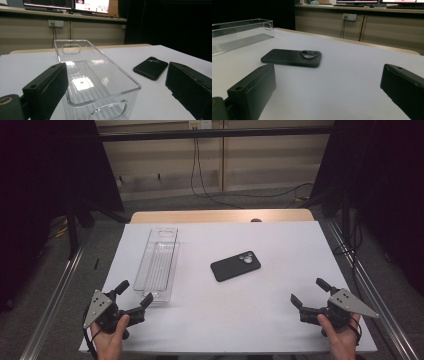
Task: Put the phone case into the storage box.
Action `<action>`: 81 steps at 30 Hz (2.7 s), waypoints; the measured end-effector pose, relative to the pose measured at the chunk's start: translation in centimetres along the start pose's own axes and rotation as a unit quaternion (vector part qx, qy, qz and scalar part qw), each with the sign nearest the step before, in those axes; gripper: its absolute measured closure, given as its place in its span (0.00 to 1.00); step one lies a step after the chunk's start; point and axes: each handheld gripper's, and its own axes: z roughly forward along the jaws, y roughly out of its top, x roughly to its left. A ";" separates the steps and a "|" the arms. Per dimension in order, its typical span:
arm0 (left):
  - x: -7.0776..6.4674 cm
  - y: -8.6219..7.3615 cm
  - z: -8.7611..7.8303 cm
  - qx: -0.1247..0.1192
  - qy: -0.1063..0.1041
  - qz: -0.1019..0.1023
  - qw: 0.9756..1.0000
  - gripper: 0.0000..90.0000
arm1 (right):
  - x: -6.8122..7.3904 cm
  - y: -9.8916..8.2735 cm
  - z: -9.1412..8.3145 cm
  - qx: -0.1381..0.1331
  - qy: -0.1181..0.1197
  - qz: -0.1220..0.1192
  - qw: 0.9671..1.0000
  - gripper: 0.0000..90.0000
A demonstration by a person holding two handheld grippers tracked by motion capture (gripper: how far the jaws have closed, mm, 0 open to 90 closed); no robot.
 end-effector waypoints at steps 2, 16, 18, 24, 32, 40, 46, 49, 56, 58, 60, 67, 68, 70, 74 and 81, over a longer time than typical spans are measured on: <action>-0.1 0.1 0.0 -0.002 -0.001 0.000 1.000 0.05 | 0.0 0.0 0.0 0.000 0.000 0.001 1.000 0.00; -0.2 -0.1 0.1 -0.003 -0.007 -0.006 1.000 0.05 | 0.0 0.0 -0.2 -0.011 0.007 0.025 1.000 0.00; -0.2 -0.1 0.0 -0.003 -0.009 -0.004 1.000 0.05 | 0.1 0.0 -0.2 -0.014 0.016 0.031 0.999 0.00; -0.2 0.0 -0.1 -0.004 -0.011 -0.002 1.000 0.05 | 0.4 -0.2 0.3 0.009 0.029 0.036 0.999 0.00; -0.2 -0.1 0.1 0.001 -0.011 -0.005 1.000 0.05 | 0.8 0.1 0.9 0.010 0.029 0.027 0.999 0.00; -0.1 0.0 0.1 -0.003 -0.007 0.000 1.000 0.05 | 1.8 0.6 1.7 0.007 0.042 0.020 0.999 0.00; 0.0 -0.1 0.1 -0.002 -0.002 -0.006 1.000 0.05 | 2.3 1.0 2.7 0.004 0.050 0.015 0.999 0.00; 0.0 0.0 0.1 -0.005 0.000 -0.007 1.000 0.05 | 2.5 1.2 3.4 0.003 0.053 0.014 0.998 0.00; 0.0 -0.1 0.2 -0.001 -0.003 -0.005 1.000 0.05 | 2.7 1.7 5.0 0.001 0.060 0.007 0.998 0.00; -0.1 -0.1 0.2 0.000 -0.003 -0.006 1.000 0.05 | 2.8 1.9 5.6 0.002 0.062 0.002 0.998 0.00; -0.1 -0.2 0.2 0.003 -0.006 -0.006 1.000 0.05 | 2.8 2.0 5.8 0.002 0.065 0.001 0.998 0.00; -0.3 -0.1 0.3 0.005 -0.007 -0.002 1.000 0.05 | 3.2 2.2 6.9 0.002 0.066 -0.001 0.998 0.01; -0.2 -0.2 0.4 0.006 -0.005 -0.004 1.000 0.05 | 3.2 2.3 7.1 0.001 0.066 0.000 0.998 0.01; -0.1 -0.2 0.4 0.007 -0.003 -0.003 1.000 0.05 | 3.3 2.4 7.4 -0.001 0.067 0.004 0.998 0.01; -0.3 -0.2 0.4 0.009 -0.001 -0.004 1.000 0.05 | 3.3 2.7 8.1 -0.001 0.071 0.001 0.997 0.01; -0.2 -0.2 0.3 0.009 -0.002 -0.004 1.000 0.05 | 3.8 3.2 9.6 -0.001 0.079 -0.006 0.997 0.02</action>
